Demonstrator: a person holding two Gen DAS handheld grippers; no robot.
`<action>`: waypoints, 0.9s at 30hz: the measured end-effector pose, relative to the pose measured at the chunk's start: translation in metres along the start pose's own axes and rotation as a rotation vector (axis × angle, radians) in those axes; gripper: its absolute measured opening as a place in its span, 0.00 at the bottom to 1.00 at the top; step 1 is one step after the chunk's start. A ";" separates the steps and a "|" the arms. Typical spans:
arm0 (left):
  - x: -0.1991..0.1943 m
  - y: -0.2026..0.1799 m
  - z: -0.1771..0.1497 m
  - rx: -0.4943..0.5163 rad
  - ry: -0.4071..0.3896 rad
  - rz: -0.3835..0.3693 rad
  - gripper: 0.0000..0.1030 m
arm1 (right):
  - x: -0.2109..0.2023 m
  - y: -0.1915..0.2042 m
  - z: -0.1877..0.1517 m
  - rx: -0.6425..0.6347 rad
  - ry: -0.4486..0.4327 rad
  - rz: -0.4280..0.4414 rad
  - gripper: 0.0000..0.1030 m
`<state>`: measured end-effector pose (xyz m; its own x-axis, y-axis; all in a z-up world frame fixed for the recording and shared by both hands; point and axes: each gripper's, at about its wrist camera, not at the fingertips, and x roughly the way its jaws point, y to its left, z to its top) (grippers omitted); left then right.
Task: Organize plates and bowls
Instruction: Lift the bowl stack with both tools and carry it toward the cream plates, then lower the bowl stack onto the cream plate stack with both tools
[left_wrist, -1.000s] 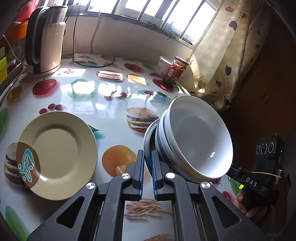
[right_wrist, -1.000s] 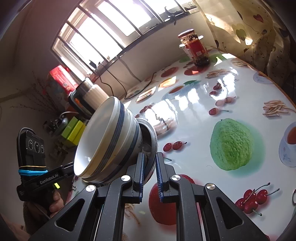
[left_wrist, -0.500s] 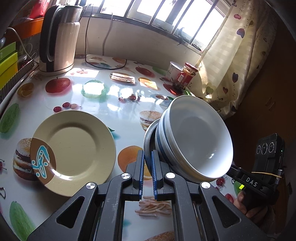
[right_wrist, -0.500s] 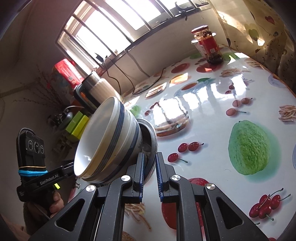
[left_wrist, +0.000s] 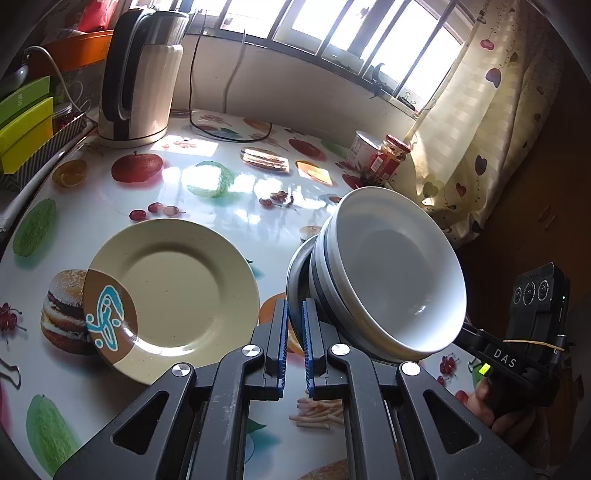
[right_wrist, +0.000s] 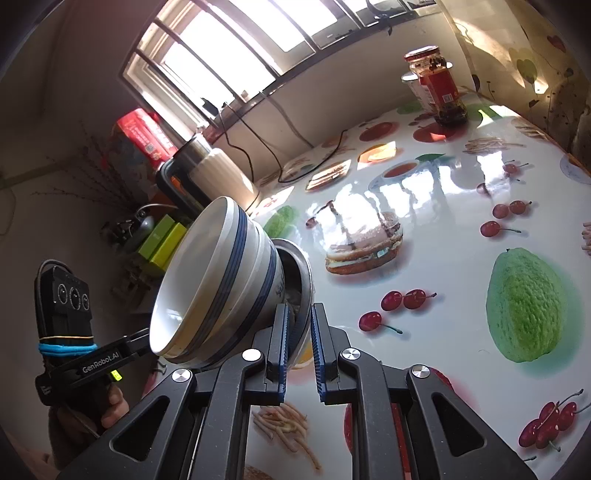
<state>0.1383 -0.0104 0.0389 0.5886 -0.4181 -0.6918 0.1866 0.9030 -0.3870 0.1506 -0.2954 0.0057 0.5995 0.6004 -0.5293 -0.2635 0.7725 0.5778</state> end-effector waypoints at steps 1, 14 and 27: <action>-0.001 0.001 0.000 -0.001 -0.001 0.002 0.06 | 0.001 0.000 0.001 -0.002 0.003 0.001 0.12; -0.013 0.019 0.000 -0.039 -0.022 0.033 0.06 | 0.021 0.016 0.005 -0.034 0.035 0.024 0.12; -0.025 0.040 0.006 -0.068 -0.046 0.065 0.06 | 0.044 0.034 0.010 -0.067 0.062 0.058 0.12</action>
<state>0.1357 0.0367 0.0440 0.6333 -0.3529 -0.6887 0.0944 0.9185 -0.3839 0.1755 -0.2448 0.0084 0.5342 0.6547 -0.5348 -0.3474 0.7468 0.5671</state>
